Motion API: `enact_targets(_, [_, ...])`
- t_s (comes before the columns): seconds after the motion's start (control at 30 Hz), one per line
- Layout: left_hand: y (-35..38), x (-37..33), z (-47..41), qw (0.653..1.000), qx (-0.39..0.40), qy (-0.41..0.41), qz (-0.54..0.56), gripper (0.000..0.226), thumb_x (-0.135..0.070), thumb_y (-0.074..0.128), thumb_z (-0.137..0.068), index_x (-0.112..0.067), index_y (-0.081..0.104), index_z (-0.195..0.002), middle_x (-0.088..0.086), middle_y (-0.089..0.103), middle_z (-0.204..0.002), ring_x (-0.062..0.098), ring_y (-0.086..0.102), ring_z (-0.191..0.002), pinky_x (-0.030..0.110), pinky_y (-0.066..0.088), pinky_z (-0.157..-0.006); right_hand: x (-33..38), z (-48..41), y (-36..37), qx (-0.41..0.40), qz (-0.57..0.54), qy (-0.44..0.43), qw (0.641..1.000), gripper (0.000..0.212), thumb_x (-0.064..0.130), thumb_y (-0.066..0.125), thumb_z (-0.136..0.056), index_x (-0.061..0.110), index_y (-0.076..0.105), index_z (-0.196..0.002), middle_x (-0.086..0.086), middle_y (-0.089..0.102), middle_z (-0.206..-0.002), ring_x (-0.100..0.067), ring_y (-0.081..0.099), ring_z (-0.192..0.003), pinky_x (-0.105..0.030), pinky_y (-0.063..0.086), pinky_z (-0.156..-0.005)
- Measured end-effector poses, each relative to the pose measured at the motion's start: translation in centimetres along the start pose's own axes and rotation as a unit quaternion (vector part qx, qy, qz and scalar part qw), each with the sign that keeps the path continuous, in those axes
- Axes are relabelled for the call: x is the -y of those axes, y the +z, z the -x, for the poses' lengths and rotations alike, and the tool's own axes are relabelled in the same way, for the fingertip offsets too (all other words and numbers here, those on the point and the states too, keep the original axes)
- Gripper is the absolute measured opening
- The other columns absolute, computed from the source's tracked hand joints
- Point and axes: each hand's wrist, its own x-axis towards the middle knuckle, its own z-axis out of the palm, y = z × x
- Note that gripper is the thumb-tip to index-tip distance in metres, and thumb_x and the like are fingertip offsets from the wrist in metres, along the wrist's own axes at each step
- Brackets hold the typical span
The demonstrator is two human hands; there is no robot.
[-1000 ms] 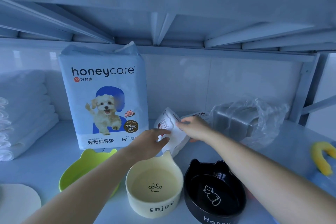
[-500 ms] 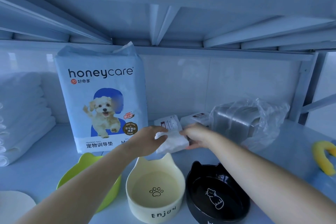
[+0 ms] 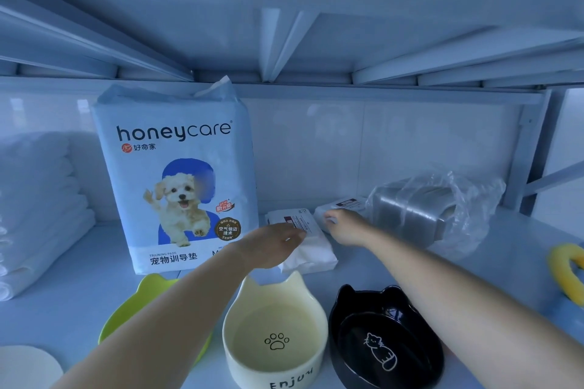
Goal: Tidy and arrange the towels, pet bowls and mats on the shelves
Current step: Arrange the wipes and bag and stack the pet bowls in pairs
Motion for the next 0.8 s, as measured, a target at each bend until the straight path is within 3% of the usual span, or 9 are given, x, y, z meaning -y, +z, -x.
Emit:
enact_targets(0.07, [-0.1, 0.2, -0.5, 0.997, -0.004, 0.020, -0.075, 0.050, -0.044, 0.033, -0.097, -0.012, 0.050, -0.131, 0.010, 0.050, -0.136, 0.027, 0.045, -0.126, 0.035, 0.033, -0.107, 0.4, -0.4, -0.2, 0.002, -0.025, -0.009, 1.000, 0.032, 0.026, 0.029, -0.099, 0.014, 0.058, -0.092, -0.002, 0.058, -0.097, -0.026, 0.054, -0.103, -0.027, 0.037, -0.071])
enact_targets(0.17, [-0.4, 0.6, -0.6, 0.985, 0.002, 0.057, -0.165, 0.052, -0.045, 0.031, -0.097, -0.011, 0.051, -0.130, 0.012, 0.052, -0.134, 0.028, 0.046, -0.124, 0.035, 0.035, -0.105, 0.7, -1.1, -0.4, 0.013, -0.008, -0.015, 1.000, 0.038, 0.035, 0.024, -0.100, 0.015, 0.054, -0.094, -0.008, 0.059, -0.116, -0.021, 0.052, -0.101, -0.028, 0.036, -0.080])
enact_targets(0.27, [-0.9, 0.9, -0.3, 0.978, 0.006, 0.052, -0.201, 0.053, -0.047, 0.031, -0.097, -0.011, 0.052, -0.129, 0.012, 0.053, -0.133, 0.028, 0.047, -0.124, 0.034, 0.037, -0.104, 0.8, -1.9, -0.1, 0.011, 0.025, -0.005, 1.000, 0.035, 0.035, 0.023, -0.100, 0.017, 0.045, -0.080, -0.006, 0.057, -0.093, -0.018, 0.050, -0.081, -0.026, 0.034, -0.068])
enact_targets(0.33, [-1.1, 0.8, -0.1, 0.982, 0.026, 0.032, -0.185, 0.049, -0.041, 0.031, -0.099, -0.009, 0.048, -0.132, 0.014, 0.051, -0.134, 0.030, 0.046, -0.125, 0.036, 0.036, -0.105, 0.9, -2.5, 0.0, 0.001, 0.035, -0.001, 0.999, 0.035, 0.035, 0.024, -0.099, 0.015, 0.049, -0.085, -0.012, 0.059, -0.103, -0.024, 0.054, -0.095, -0.029, 0.036, -0.074])
enact_targets(0.4, [-1.2, 0.8, 0.3, 0.991, 0.044, -0.046, -0.120, 0.044, -0.022, 0.029, -0.102, -0.007, 0.029, -0.143, 0.019, 0.042, -0.141, 0.033, 0.041, -0.128, 0.041, 0.033, -0.108, 1.0, -3.0, 0.1, 0.019, 0.056, 0.000, 0.998, 0.040, 0.033, 0.023, -0.100, 0.008, 0.055, -0.105, -0.017, 0.055, -0.124, -0.027, 0.051, -0.113, -0.031, 0.037, -0.087])
enact_targets(0.47, [-1.2, 1.1, 0.5, 0.995, 0.042, -0.046, -0.075, 0.051, -0.005, 0.031, -0.099, -0.005, 0.014, -0.147, 0.023, 0.036, -0.143, 0.036, 0.039, -0.129, 0.046, 0.034, -0.107, 1.2, -3.1, 0.1, 0.050, 0.089, 0.005, 0.995, 0.043, 0.026, 0.020, -0.100, 0.005, 0.048, -0.125, -0.017, 0.046, -0.137, -0.029, 0.045, -0.124, -0.033, 0.036, -0.098])
enact_targets(0.53, [-1.2, 1.3, 0.6, 0.994, 0.029, -0.058, -0.092, 0.053, -0.001, 0.032, -0.097, -0.003, 0.011, -0.147, 0.024, 0.035, -0.143, 0.038, 0.040, -0.127, 0.048, 0.036, -0.106, 1.2, -3.2, 0.5, 0.067, 0.118, 0.014, 0.991, 0.042, 0.017, 0.021, -0.098, 0.005, 0.043, -0.132, -0.017, 0.041, -0.142, -0.031, 0.042, -0.128, -0.035, 0.035, -0.101])
enact_targets(0.67, [-0.8, 1.1, 0.7, 0.990, 0.024, -0.042, -0.131, 0.054, 0.000, 0.031, -0.097, -0.002, 0.010, -0.147, 0.024, 0.034, -0.144, 0.036, 0.038, -0.129, 0.048, 0.035, -0.107, 0.9, -3.0, 0.8, 0.070, 0.156, 0.000, 0.985, 0.042, 0.005, 0.027, -0.092, 0.007, 0.047, -0.129, -0.016, 0.046, -0.138, -0.031, 0.046, -0.123, -0.033, 0.037, -0.100])
enact_targets(0.8, [-0.6, 1.4, 0.6, 0.993, 0.020, -0.044, -0.108, 0.055, -0.001, 0.032, -0.097, -0.003, 0.009, -0.147, 0.022, 0.031, -0.146, 0.035, 0.036, -0.132, 0.045, 0.033, -0.109, 0.5, -1.8, -0.1, 0.076, 0.151, 0.008, 0.986, 0.033, 0.015, 0.025, -0.095, 0.014, 0.056, -0.105, -0.015, 0.050, -0.131, -0.030, 0.050, -0.115, -0.034, 0.040, -0.094])
